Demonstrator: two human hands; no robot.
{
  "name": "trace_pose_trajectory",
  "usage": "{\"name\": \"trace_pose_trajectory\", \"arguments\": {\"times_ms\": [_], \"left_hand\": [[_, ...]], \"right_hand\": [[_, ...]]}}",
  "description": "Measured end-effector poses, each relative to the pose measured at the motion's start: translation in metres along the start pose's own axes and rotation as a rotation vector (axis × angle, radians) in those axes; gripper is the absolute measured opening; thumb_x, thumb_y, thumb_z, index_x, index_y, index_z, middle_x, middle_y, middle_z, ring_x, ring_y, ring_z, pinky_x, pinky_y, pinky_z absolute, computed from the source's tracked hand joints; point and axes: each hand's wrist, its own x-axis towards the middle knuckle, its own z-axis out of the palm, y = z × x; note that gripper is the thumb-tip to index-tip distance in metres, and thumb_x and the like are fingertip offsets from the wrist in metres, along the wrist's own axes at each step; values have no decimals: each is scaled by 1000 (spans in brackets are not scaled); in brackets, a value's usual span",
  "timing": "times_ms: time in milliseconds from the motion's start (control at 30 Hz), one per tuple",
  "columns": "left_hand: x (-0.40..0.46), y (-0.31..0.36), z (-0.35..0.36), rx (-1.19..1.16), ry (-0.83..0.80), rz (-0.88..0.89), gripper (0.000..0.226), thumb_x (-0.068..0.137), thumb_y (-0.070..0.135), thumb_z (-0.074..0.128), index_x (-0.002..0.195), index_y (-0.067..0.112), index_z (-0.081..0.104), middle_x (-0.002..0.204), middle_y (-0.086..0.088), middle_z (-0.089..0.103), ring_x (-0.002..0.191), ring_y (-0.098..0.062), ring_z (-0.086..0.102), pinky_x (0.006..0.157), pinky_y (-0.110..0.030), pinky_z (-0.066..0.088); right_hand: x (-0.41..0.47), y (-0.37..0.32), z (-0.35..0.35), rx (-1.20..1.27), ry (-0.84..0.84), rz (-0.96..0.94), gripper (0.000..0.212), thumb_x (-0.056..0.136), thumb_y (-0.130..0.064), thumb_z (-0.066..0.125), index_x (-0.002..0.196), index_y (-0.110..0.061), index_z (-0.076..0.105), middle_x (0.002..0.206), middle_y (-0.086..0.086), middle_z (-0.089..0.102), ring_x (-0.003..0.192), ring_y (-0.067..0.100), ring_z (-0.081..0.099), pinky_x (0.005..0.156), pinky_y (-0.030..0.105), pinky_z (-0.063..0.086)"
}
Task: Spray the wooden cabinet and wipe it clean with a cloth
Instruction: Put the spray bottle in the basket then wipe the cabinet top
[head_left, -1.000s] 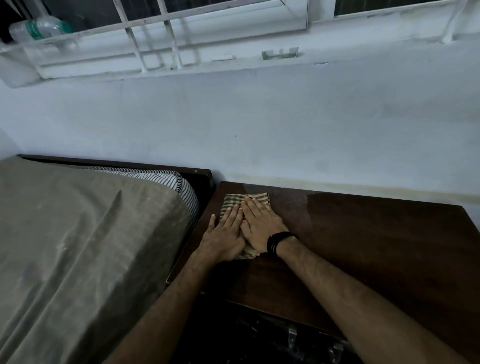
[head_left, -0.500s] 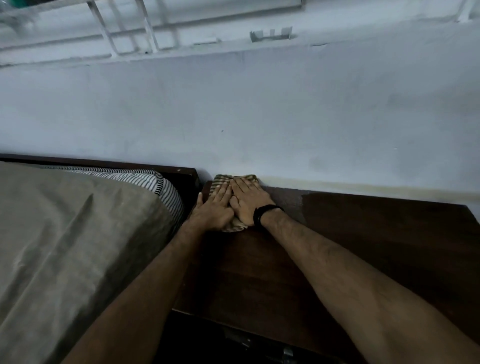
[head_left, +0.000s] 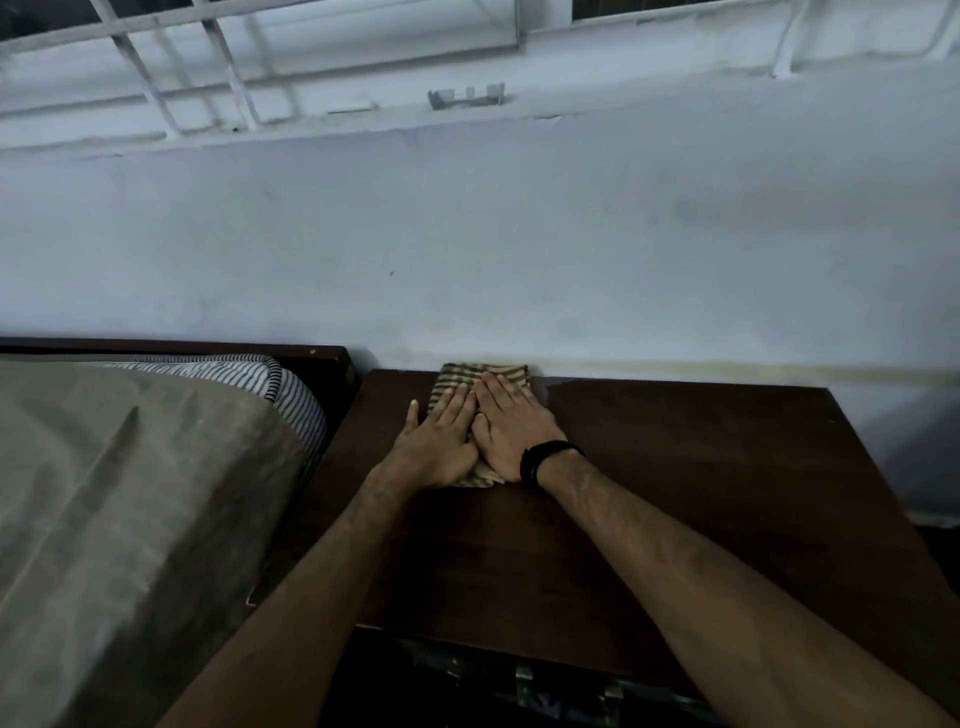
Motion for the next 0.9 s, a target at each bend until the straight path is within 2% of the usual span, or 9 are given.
{"name": "trace_pose_trajectory", "arguments": {"times_ms": [167, 233, 333, 500, 600, 733, 900], "left_hand": [[-10, 34, 10, 25, 15, 51, 65, 104, 36, 21, 159, 19, -8, 167, 4, -14, 154, -12, -14, 123, -54, -11], [-14, 47, 14, 33, 19, 75, 66, 103, 37, 21, 159, 20, -9, 167, 4, -15, 153, -12, -15, 123, -53, -12], [-16, 60, 20, 28, 18, 104, 66, 102, 38, 20, 159, 21, -11, 166, 7, -17, 152, -9, -17, 122, -54, -15], [-10, 58, 19, 47, -12, 114, 67, 102, 40, 19, 158, 23, -14, 165, 8, -21, 152, -9, -19, 120, -57, -16], [-3, 58, 12, 42, -32, 120, 68, 101, 39, 20, 157, 22, -15, 165, 7, -21, 152, -9, -19, 120, -58, -16], [12, 57, 1, 24, -61, 121, 69, 101, 37, 23, 158, 23, -14, 165, 9, -21, 152, -8, -18, 118, -60, -18], [34, 51, -13, 24, -99, 126, 69, 102, 37, 22, 157, 23, -16, 165, 9, -23, 152, -8, -19, 116, -62, -20]], "right_hand": [[-38, 20, -3, -8, 25, 42, 60, 103, -36, 17, 157, -12, 8, 165, 4, 2, 151, 15, 0, 123, 34, 0], [-53, 28, -3, -12, 25, 59, 64, 98, -40, 6, 156, -12, 6, 165, 4, 1, 151, 15, -2, 123, 35, 1], [-69, 36, -2, -26, 54, 78, 87, 79, -46, -15, 156, -12, 7, 165, 4, 2, 152, 15, -2, 123, 34, 0], [-66, 39, -2, -34, 76, 82, 92, 75, -47, -16, 156, -12, 7, 165, 4, 3, 152, 16, -1, 123, 34, 0], [-59, 44, -5, -23, 67, 90, 88, 79, -48, -13, 156, -12, 7, 165, 4, 3, 151, 15, -1, 123, 34, 0], [-43, 50, -8, -14, 34, 120, 62, 101, -39, 14, 157, -12, 7, 165, 4, 1, 151, 15, -2, 123, 34, -1], [-21, 55, -11, -16, 30, 165, 61, 102, -37, 19, 156, -11, 8, 165, 5, 5, 151, 16, 2, 123, 34, -1]]}}
